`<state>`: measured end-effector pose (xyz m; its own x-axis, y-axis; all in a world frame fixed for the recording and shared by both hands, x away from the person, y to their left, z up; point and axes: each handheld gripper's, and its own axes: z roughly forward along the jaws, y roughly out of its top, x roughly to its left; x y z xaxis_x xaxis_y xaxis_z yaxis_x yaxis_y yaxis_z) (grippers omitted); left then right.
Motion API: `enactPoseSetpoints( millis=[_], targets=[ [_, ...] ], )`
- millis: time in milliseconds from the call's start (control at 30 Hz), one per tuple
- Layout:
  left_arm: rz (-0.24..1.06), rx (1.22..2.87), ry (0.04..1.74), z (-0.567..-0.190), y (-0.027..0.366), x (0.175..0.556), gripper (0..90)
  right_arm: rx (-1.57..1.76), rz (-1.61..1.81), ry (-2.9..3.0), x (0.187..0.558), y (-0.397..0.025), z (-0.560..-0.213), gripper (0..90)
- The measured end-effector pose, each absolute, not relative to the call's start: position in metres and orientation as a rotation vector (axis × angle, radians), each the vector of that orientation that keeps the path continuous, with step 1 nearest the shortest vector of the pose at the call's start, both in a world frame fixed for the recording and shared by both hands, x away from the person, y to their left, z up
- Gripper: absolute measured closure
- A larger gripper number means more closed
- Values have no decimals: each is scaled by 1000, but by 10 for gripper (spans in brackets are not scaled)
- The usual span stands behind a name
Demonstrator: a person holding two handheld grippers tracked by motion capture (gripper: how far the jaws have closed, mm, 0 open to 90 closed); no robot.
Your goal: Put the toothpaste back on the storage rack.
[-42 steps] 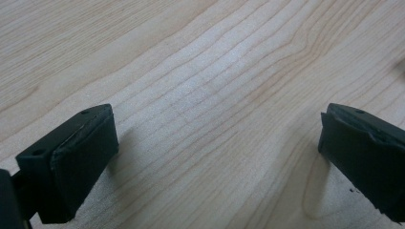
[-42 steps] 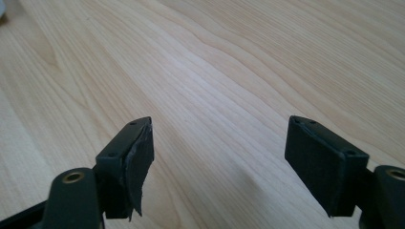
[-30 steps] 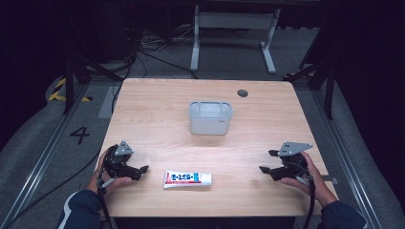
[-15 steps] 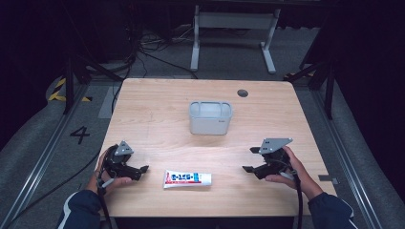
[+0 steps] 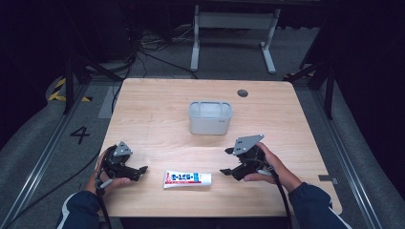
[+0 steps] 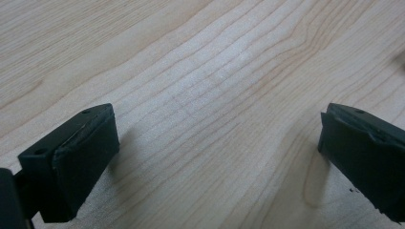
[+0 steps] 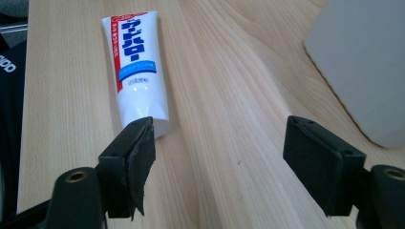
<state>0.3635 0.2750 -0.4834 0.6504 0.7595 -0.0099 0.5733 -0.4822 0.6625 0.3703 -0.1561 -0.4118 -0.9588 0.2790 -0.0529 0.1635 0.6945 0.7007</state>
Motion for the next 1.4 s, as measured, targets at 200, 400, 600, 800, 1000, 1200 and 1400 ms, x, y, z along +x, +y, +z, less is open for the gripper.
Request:
enactPoseSetpoints(
  millis=[200, 400, 600, 800, 1000, 1200, 1400],
  targets=[
    [381, 2226, 1026, -483, 275, 364, 5, 321, 1136, 2773, 369, -139, -410, 271],
    [389, 2231, 1017, -483, 275, 364, 4, 257, 1099, 2814, 367, -115, -412, 287],
    [393, 2235, 1012, -483, 276, 365, 4, 206, 1068, 2844, 365, -97, -414, 296],
    [391, 2232, 1015, -483, 276, 364, 4, 145, 1034, 2881, 361, -75, -414, 301],
    [391, 2233, 1014, -483, 276, 365, 4, 66, 1001, 2900, 357, -57, -414, 301],
    [390, 2232, 1014, -483, 276, 365, 4, 17, 950, 2925, 353, -39, -418, 304],
    [390, 2232, 1014, -483, 276, 365, 4, -3, 891, 2947, 356, -29, -423, 315]
  ],
)
